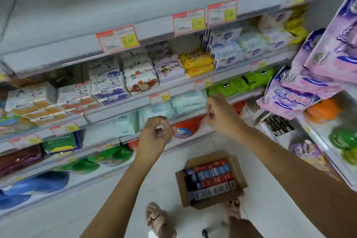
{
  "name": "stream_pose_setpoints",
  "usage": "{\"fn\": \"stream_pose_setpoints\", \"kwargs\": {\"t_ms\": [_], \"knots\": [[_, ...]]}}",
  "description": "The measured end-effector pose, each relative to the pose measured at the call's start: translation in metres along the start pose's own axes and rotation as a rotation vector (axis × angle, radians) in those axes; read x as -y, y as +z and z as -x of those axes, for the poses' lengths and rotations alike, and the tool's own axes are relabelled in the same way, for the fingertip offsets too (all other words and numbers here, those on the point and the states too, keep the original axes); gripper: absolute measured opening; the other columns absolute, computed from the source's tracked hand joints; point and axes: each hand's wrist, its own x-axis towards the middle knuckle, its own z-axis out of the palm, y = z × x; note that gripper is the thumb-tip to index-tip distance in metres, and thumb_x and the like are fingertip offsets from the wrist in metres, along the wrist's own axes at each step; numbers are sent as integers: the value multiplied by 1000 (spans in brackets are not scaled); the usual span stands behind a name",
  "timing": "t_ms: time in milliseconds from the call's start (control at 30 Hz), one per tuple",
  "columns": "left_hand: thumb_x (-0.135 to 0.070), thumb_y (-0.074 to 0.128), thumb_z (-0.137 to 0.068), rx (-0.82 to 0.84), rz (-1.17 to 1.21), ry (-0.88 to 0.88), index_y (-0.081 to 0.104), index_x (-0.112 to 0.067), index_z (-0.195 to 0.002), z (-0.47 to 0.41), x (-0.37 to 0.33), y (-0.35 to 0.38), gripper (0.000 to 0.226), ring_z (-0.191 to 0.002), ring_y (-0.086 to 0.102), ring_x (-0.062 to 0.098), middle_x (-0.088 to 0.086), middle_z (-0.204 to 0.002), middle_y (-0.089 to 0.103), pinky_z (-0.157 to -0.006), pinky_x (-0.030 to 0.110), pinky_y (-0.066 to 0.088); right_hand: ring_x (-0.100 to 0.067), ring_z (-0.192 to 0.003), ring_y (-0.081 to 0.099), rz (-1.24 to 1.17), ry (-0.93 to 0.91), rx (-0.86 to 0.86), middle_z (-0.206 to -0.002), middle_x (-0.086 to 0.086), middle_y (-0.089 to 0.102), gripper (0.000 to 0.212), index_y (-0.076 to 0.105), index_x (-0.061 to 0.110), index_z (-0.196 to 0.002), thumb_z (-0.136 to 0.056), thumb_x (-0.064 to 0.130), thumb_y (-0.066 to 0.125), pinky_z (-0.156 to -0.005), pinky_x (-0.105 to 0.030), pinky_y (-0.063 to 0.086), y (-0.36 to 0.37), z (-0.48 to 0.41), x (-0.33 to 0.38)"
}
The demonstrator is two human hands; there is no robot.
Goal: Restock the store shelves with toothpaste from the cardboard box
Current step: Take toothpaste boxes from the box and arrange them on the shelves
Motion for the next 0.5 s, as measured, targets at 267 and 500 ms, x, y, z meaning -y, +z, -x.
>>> {"fn": "stream_pose_setpoints", "kwargs": {"t_ms": [267, 500], "knots": [[-14, 73, -81, 51, -103, -474, 59, -16, -71, 23, 112, 147, 17, -92, 59, 9, -4, -95, 60, -76, 22, 38, -28, -81, 52, 5, 321, 255, -90, -2, 38, 25, 40, 17, -74, -79, 1, 59, -68, -30, 36, 84, 47, -171], [-7, 57, -87, 347, -389, -640, 45, -24, -69, 17, 213, 215, 28, -75, 51, 14, -8, -73, 47, -63, 15, 38, -24, -99, 55, -72, 580, 431, -106, -5, 52, 30, 48, 10, -109, -81, 11, 60, -80, -30, 43, 213, 82, -282]]}}
